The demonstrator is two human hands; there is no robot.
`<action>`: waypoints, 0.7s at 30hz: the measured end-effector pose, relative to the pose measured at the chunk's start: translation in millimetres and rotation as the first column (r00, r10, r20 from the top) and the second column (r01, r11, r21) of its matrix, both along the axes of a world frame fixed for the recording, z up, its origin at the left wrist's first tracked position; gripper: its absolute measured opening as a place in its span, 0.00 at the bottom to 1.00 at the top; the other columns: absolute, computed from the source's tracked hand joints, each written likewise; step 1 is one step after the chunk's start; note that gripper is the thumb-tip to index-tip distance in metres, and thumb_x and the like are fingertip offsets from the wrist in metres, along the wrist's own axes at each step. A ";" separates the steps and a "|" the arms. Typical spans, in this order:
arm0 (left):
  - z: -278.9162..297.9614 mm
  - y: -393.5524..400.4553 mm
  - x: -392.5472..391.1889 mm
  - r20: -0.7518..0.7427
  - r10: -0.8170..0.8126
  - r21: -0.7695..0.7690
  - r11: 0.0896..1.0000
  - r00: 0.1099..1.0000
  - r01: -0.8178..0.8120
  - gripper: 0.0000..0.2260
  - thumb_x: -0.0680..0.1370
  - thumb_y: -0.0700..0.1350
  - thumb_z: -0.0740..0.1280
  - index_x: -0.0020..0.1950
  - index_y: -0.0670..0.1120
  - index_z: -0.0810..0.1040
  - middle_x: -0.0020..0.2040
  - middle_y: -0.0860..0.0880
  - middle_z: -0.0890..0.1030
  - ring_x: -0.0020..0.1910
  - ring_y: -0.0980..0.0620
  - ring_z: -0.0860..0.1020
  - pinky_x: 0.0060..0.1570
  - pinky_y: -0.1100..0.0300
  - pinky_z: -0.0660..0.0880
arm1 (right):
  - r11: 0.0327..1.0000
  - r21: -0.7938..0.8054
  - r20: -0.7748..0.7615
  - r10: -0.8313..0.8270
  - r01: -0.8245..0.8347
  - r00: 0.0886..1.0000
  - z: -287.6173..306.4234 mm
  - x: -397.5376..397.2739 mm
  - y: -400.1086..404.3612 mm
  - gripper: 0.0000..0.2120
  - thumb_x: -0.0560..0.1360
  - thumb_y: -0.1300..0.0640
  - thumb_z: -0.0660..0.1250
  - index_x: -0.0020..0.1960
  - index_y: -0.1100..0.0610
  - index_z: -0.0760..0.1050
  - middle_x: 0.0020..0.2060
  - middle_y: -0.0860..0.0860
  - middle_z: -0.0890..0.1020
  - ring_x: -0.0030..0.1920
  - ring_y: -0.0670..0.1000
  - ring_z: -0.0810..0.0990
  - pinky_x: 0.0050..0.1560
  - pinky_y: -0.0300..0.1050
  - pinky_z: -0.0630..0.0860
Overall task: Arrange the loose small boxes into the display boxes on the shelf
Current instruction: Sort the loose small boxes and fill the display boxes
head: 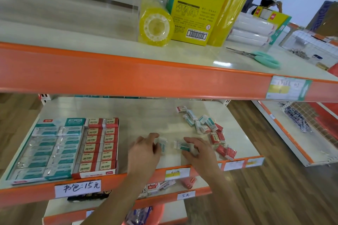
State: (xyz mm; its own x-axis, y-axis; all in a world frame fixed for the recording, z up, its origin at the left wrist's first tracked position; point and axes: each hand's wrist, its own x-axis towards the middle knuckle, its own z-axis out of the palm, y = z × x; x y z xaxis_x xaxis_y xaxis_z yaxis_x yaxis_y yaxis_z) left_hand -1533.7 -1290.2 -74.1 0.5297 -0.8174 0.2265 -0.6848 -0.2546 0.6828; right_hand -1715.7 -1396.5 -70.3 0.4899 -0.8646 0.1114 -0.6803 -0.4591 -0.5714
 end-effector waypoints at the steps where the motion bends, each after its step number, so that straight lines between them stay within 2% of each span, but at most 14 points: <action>1: -0.2 0.3 -0.7 0.035 -0.039 0.017 0.999 0.999 0.038 0.12 0.75 0.48 0.66 0.59 0.55 0.75 0.35 0.53 0.75 0.34 0.54 0.74 0.31 0.62 0.72 | 1.000 -0.005 -0.004 0.002 -0.002 1.000 0.0 0.0 0.0 0.18 0.72 0.55 0.72 0.61 0.44 0.78 0.55 0.38 0.78 0.56 0.46 0.74 0.58 0.45 0.74; 3: -1.1 0.3 -3.0 0.109 -0.123 0.015 0.992 0.986 0.122 0.13 0.76 0.48 0.66 0.60 0.56 0.74 0.36 0.54 0.76 0.33 0.57 0.74 0.29 0.70 0.64 | 1.000 -0.014 -0.002 0.006 -0.006 1.000 -0.1 0.3 0.3 0.18 0.71 0.56 0.72 0.60 0.45 0.78 0.54 0.38 0.78 0.56 0.47 0.74 0.58 0.44 0.74; 4: -2.7 -0.2 -3.5 0.136 -0.145 0.004 0.989 0.980 0.146 0.13 0.75 0.46 0.67 0.60 0.55 0.74 0.39 0.54 0.77 0.36 0.57 0.75 0.32 0.70 0.65 | 1.000 -0.016 0.001 0.006 -0.006 1.000 -0.1 0.4 0.5 0.18 0.71 0.56 0.72 0.60 0.45 0.78 0.54 0.38 0.78 0.56 0.47 0.74 0.58 0.44 0.73; 6: -7.9 -2.7 -2.7 0.175 -0.149 0.026 0.989 0.973 0.147 0.17 0.74 0.45 0.67 0.63 0.54 0.73 0.54 0.54 0.76 0.49 0.54 0.75 0.44 0.62 0.73 | 1.000 -0.016 -0.002 0.005 -0.005 1.000 -0.2 0.7 0.7 0.19 0.71 0.56 0.72 0.60 0.45 0.78 0.54 0.38 0.78 0.56 0.47 0.74 0.57 0.44 0.73; 8: -11.4 -5.2 0.3 0.207 -0.145 0.074 0.988 0.968 0.133 0.21 0.73 0.46 0.65 0.67 0.54 0.69 0.66 0.55 0.71 0.59 0.52 0.70 0.53 0.56 0.73 | 1.000 -0.015 -0.015 0.002 -0.002 1.000 -0.4 0.8 0.8 0.19 0.71 0.56 0.72 0.61 0.44 0.77 0.54 0.37 0.78 0.55 0.46 0.74 0.57 0.43 0.73; 9: -12.5 -6.0 1.3 0.209 -0.157 0.094 0.986 0.965 0.140 0.22 0.74 0.47 0.64 0.68 0.55 0.68 0.67 0.56 0.70 0.61 0.52 0.68 0.55 0.55 0.71 | 1.000 -0.015 -0.020 0.001 -0.001 1.000 -0.2 0.6 0.9 0.19 0.72 0.56 0.72 0.61 0.44 0.77 0.53 0.37 0.78 0.55 0.45 0.74 0.57 0.42 0.72; 12: -13.1 -7.0 0.9 0.201 -0.182 0.116 0.980 0.963 0.161 0.23 0.75 0.48 0.64 0.70 0.55 0.67 0.62 0.57 0.76 0.60 0.53 0.69 0.55 0.55 0.69 | 1.000 -0.006 -0.028 0.000 0.000 1.000 1.4 0.6 1.2 0.20 0.72 0.56 0.72 0.62 0.43 0.76 0.52 0.37 0.77 0.54 0.45 0.73 0.55 0.40 0.72; 16: -13.5 -6.1 0.8 0.164 -0.137 0.091 0.988 0.977 0.124 0.23 0.73 0.49 0.68 0.68 0.53 0.70 0.57 0.55 0.78 0.58 0.51 0.71 0.54 0.55 0.70 | 1.000 0.010 -0.038 0.002 -0.002 0.999 4.6 0.3 2.6 0.19 0.74 0.57 0.71 0.62 0.45 0.76 0.53 0.38 0.77 0.55 0.46 0.73 0.56 0.42 0.73; 21: -13.6 -5.4 3.4 0.104 -0.084 0.069 0.995 0.991 0.077 0.21 0.74 0.48 0.67 0.66 0.55 0.70 0.57 0.56 0.77 0.59 0.53 0.70 0.55 0.55 0.71 | 0.999 0.006 -0.019 -0.033 0.033 0.999 6.4 -1.1 3.2 0.18 0.75 0.61 0.69 0.62 0.47 0.77 0.59 0.42 0.75 0.56 0.44 0.75 0.54 0.29 0.71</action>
State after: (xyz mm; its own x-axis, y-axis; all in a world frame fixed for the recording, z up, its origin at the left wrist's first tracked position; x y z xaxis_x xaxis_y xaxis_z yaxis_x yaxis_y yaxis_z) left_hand -1530.3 -1295.5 -87.7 0.4377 -0.8711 0.2230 -0.7726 -0.2375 0.5888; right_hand -1716.8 -1393.3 -63.9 0.4631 -0.8810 0.0971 -0.7055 -0.4327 -0.5613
